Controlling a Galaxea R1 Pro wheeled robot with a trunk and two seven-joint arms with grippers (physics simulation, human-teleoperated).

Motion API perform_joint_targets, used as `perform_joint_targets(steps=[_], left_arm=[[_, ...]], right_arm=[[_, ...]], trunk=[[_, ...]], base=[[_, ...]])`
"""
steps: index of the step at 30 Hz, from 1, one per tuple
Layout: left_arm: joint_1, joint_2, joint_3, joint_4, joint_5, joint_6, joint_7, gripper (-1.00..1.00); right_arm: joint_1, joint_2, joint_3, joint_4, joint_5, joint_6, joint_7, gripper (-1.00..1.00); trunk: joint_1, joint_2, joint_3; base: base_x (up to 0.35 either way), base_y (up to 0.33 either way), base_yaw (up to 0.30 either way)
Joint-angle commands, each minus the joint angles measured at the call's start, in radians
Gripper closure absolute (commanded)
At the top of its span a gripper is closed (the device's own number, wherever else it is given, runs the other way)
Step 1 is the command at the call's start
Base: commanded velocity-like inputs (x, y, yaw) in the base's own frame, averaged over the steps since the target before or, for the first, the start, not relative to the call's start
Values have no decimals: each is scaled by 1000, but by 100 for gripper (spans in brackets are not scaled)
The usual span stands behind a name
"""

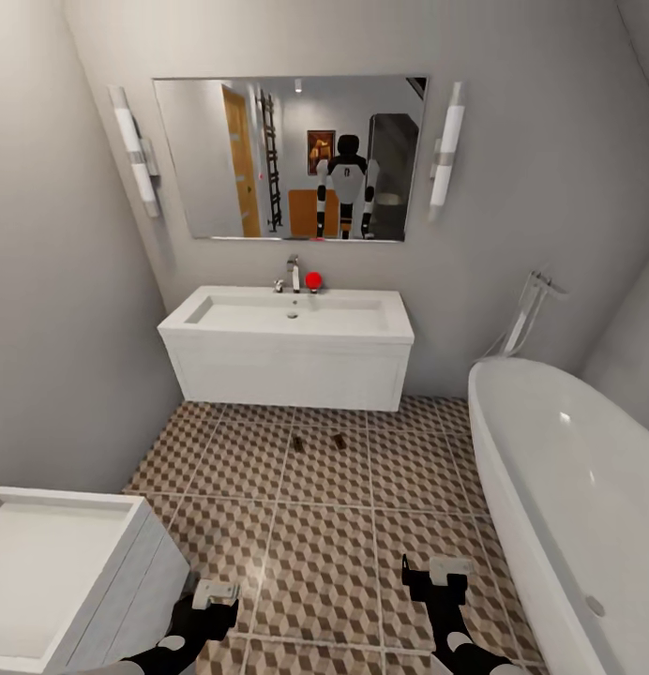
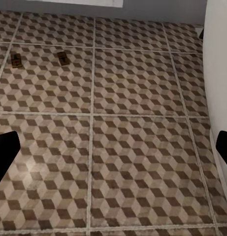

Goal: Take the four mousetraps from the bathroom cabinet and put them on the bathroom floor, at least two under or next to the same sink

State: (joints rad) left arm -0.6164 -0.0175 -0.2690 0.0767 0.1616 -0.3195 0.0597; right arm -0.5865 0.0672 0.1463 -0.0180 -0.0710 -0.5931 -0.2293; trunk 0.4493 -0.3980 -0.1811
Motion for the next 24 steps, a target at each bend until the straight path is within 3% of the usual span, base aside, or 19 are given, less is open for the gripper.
perform_joint_targets(steps=[1, 24], left_arm=[[-2, -1, -9, 5, 9, -7, 1, -100], [-2, -1, -9, 5, 9, -7, 2, -100]], right_arm=[[-1, 0, 9, 1, -7, -3, -4, -100], [-1, 0, 9, 1, -7, -2, -4, -100]], trunk=[[1, -2, 0], [1, -2, 37]], base=[[0, 0, 0], [0, 0, 0]])
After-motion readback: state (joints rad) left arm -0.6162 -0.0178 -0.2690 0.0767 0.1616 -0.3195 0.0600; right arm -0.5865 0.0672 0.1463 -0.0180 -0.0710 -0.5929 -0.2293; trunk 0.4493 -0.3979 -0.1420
